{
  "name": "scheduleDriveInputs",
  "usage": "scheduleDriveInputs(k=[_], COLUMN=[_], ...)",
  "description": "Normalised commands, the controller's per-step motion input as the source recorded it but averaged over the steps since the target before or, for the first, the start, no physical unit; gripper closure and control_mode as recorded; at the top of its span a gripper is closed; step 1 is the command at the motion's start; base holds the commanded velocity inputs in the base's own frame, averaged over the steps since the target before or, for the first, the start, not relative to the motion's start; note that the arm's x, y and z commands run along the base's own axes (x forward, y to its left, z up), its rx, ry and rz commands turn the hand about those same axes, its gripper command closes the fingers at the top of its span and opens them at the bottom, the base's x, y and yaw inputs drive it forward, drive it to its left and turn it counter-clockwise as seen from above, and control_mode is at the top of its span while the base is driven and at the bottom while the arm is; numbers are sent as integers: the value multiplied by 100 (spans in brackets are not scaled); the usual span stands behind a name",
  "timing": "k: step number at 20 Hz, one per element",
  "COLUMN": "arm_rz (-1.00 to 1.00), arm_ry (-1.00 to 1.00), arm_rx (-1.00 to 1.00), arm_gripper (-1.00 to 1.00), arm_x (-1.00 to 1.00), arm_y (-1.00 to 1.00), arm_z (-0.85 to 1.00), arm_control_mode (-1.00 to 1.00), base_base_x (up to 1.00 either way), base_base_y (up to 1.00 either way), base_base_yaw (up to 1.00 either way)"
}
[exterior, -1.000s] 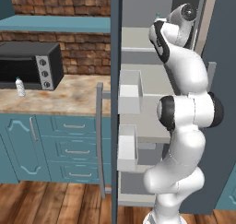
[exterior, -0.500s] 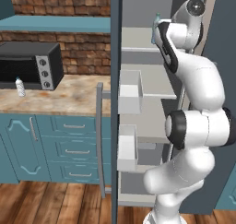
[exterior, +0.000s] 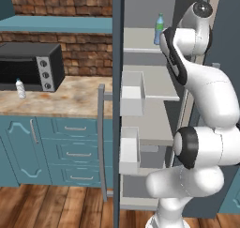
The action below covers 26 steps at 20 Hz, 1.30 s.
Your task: Take the bottled waters from the counter and place them in the freezer to freeze. Close the freezer door after placing the bottles.
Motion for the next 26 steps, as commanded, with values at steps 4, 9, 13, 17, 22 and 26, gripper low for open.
scheduleDriveInputs(k=[4,9,13,17,22,26], arm_rz=[0,0,0,2,1,0], arm_ry=[10,16,11,11,21,30], arm_rx=[5,6,11,12,3,0], arm_gripper=[-100,-100,-100,-100,-100,-100], arm_x=[-95,-87,-72,-49,-51,-42], arm_y=[41,18,1,3,10,2], arm_z=[0,-8,-39,-57,-43,-43], arm_control_mode=[-100,-100,-100,-100,-100,-100], base_base_x=[0,0,0,0,0,0], base_base_y=[0,0,0,0,0,0], base_base_yaw=[0,0,0,0,0,0])
